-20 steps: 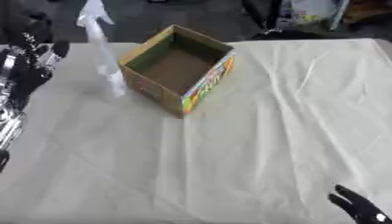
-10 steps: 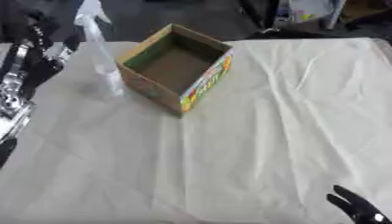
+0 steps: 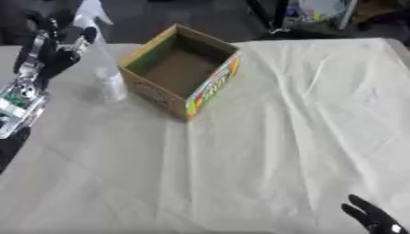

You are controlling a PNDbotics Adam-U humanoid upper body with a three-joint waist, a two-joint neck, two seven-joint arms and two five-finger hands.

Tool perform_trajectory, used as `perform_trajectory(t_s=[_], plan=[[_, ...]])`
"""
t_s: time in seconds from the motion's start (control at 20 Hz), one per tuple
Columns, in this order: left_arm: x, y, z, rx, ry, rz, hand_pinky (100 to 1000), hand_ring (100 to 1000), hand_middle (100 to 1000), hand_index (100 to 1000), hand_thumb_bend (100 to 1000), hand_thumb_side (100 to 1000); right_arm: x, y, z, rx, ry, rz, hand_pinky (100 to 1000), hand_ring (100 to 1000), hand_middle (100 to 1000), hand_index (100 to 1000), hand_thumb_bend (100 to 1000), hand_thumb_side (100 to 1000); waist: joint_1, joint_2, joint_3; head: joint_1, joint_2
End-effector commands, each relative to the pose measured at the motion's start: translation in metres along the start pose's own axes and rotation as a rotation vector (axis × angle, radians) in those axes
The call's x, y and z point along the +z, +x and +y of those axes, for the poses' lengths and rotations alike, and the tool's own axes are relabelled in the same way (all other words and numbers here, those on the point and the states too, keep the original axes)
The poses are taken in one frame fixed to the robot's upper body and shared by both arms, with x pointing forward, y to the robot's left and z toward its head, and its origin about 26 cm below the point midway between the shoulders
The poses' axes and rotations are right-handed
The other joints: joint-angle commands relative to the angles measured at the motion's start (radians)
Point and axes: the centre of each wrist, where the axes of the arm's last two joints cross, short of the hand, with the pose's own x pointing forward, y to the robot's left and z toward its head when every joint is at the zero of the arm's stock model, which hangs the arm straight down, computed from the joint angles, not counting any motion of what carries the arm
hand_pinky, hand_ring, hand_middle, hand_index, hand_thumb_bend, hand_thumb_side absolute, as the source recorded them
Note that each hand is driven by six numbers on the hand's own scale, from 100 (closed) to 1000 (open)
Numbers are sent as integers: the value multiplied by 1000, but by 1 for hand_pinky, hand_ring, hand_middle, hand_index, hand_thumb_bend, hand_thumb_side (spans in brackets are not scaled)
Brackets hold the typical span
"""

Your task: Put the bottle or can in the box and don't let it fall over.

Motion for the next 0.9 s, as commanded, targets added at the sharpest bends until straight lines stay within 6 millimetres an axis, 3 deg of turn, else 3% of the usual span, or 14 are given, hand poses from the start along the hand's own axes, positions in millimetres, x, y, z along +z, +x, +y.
perform_trajectory(t_s=[0.05, 0.9], plan=[[-11, 10, 12, -29, 16, -32, 1000, 1000, 856, 939, 495, 517, -3, 3, -1, 14, 13, -11, 649, 1000, 1000, 1000, 100, 470, 2, -5, -4, 5, -5], [-28, 11, 17, -47, -4, -29, 1000, 1000, 858, 940, 491, 517, -6, 3, 0, 12, 22, -16, 648, 1000, 1000, 1000, 100, 470, 4, 1, -24, 10, -15]])
